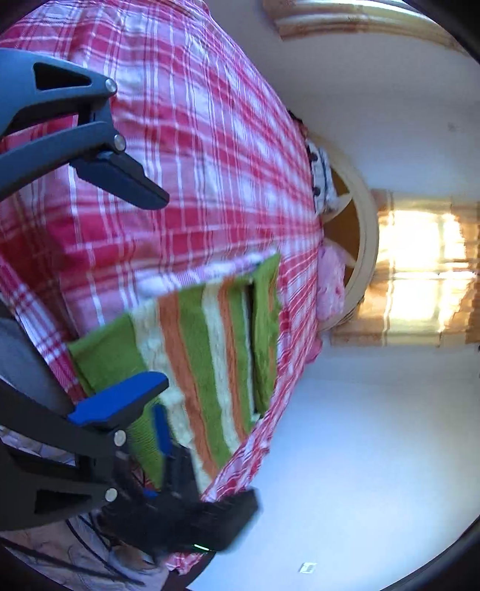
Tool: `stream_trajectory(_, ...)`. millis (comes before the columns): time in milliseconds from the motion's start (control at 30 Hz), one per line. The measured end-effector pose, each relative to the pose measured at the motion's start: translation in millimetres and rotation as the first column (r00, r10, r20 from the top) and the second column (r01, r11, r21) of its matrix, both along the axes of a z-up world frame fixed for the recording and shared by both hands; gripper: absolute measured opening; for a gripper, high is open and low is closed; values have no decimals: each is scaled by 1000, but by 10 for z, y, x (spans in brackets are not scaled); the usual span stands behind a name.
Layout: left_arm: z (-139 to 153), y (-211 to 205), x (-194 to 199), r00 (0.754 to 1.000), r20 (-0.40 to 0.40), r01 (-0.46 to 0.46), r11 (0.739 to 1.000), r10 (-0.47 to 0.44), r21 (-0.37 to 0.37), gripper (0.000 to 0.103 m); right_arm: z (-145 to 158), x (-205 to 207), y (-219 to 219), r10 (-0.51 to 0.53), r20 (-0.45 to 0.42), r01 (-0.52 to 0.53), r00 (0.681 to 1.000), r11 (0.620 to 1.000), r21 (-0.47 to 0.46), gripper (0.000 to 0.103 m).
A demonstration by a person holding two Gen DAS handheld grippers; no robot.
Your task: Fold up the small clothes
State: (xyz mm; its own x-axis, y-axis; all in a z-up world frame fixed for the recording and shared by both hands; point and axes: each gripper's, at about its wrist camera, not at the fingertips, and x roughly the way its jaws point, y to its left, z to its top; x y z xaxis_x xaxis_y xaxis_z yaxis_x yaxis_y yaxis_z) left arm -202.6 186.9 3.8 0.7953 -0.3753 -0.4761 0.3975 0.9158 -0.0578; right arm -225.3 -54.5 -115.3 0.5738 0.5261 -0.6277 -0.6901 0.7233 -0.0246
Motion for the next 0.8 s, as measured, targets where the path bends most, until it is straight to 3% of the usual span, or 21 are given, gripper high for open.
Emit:
stream_trajectory(167, 3, 248, -10, 997, 27, -71, 997, 70, 13, 100, -386, -26, 567, 121, 24, -112, 992, 968, -226, 55)
stream_trajectory(233, -48, 310, 21, 996, 27, -84, 996, 84, 9, 100, -495, -91, 645, 142, 91, -109, 986, 948, -299, 55)
stream_trajectory(367, -169, 309, 98, 996, 0, -87, 996, 87, 9, 100, -527, -99, 656, 165, 133, -113, 977, 937, -331, 55)
stream_trajectory(400, -198, 289, 118, 996, -7, -86, 996, 86, 17, 100, -533, -93, 641, 166, 144, -110, 976, 935, -338, 49)
stream_trajectory(433, -224, 263, 136, 997, -13, -81, 996, 81, 26, 100, -524, -84, 614, 154, 167, -86, 974, 930, -356, 30)
stream_trajectory(467, -235, 263, 116, 997, -15, -74, 997, 75, 30, 100, -509, -43, 592, 148, 166, -79, 975, 929, -362, 28)
stream_trajectory(533, -259, 229, 110, 999, -17, -51, 998, 52, 39, 100, -366, 66, 490, 140, 82, -112, 987, 954, -277, 4)
stream_trajectory(667, -272, 59, 177, 1000, -3, 31, 997, -31, 75, 100, -3, 368, 100, 74, -37, -75, 997, 996, -43, 4)
stream_trajectory(800, -235, -252, 416, 985, -2, 169, 975, -170, 142, 100, 217, 738, -267, 38, -131, -25, 991, 995, 99, 4)
